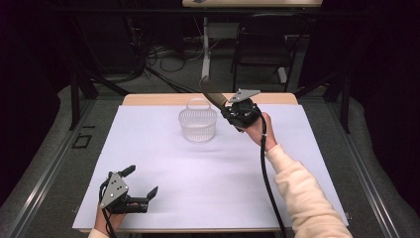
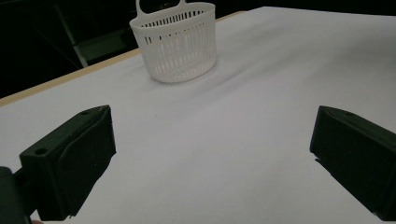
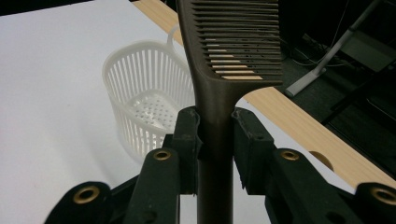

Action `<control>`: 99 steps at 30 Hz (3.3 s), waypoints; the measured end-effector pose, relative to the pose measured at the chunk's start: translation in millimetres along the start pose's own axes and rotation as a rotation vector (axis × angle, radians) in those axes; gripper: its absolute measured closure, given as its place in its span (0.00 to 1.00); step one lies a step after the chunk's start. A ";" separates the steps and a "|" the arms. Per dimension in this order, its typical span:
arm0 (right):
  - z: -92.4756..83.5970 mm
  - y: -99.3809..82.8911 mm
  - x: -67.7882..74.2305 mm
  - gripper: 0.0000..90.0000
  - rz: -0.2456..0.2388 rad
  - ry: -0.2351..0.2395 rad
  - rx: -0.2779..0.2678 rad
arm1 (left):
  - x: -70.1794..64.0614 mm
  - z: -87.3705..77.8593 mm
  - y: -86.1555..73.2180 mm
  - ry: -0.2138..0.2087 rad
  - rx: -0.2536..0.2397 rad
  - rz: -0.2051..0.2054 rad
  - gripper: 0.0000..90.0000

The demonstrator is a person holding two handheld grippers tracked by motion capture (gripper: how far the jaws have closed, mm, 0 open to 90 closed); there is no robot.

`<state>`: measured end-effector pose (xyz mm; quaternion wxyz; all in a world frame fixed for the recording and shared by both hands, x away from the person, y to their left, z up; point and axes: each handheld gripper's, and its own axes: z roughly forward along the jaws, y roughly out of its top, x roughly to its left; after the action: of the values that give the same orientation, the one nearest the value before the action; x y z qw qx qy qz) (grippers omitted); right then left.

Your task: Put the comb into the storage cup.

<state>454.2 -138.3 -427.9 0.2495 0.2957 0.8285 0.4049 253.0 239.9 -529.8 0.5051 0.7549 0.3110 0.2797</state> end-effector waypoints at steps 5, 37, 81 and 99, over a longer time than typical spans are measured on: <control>2.7 2.7 1.1 0.81 -0.007 -0.003 -0.004 | 0.0 0.2 -0.1 -0.001 0.001 -0.002 0.00; 20.3 26.9 7.5 0.81 -0.034 -0.009 -0.079 | 0.9 -1.0 -0.2 -0.001 -0.004 -0.004 0.00; 46.0 42.4 25.1 0.81 -0.100 -0.008 -0.155 | 0.9 -1.5 -0.3 0.002 -0.004 -0.007 0.00; 58.9 43.3 30.4 0.81 -0.106 -0.015 -0.173 | 0.9 -1.9 -0.6 0.005 -0.004 -0.008 0.00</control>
<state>483.9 -64.9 -430.1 0.3014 0.2317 0.8030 0.4591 252.0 241.9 -529.6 0.5068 0.7520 0.3150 0.2802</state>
